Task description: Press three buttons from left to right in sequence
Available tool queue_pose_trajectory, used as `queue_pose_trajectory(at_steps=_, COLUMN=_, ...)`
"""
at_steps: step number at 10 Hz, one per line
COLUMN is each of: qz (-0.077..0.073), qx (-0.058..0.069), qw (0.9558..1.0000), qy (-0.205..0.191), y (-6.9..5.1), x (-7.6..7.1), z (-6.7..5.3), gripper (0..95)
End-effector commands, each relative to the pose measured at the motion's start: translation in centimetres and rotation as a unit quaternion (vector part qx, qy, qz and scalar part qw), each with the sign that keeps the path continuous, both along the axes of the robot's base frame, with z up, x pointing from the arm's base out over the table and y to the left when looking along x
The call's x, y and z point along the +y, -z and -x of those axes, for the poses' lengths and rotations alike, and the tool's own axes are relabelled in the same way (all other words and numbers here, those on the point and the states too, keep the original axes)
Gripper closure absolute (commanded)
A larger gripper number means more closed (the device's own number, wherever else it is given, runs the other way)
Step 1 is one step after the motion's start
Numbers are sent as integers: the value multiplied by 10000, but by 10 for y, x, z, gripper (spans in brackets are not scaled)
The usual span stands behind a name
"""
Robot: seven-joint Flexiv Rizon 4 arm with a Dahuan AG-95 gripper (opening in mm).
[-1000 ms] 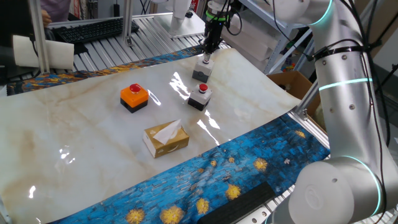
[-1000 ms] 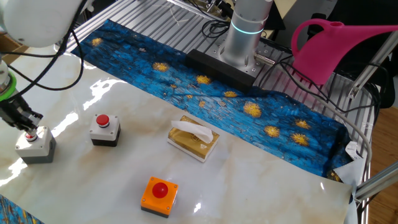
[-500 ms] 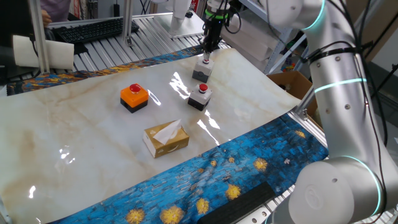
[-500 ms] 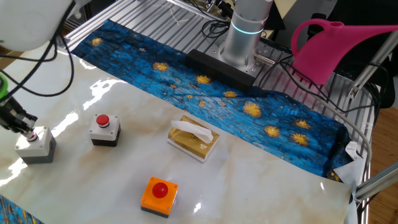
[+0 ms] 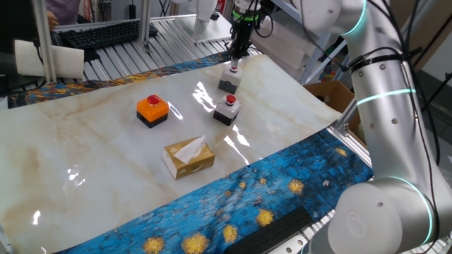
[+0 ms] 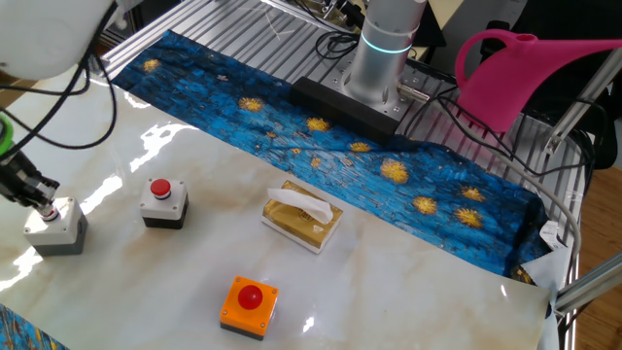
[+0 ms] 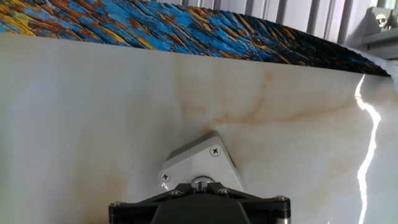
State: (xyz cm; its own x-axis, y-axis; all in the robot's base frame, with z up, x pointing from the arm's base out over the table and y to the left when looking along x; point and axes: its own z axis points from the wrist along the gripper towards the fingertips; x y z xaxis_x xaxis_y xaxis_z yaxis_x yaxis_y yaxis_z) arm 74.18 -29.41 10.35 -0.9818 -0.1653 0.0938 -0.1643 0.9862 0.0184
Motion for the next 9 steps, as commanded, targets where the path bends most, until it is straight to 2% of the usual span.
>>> queue_pose_trajectory(at_steps=1, qz=-32, qx=49, qw=10000, qy=1, y=-1, x=-1, z=-2, gripper=950)
queue_pose_trajectory(at_steps=9, qz=19, qx=-11, qw=10000, qy=73, y=-1, x=-1, z=-2, gripper=950)
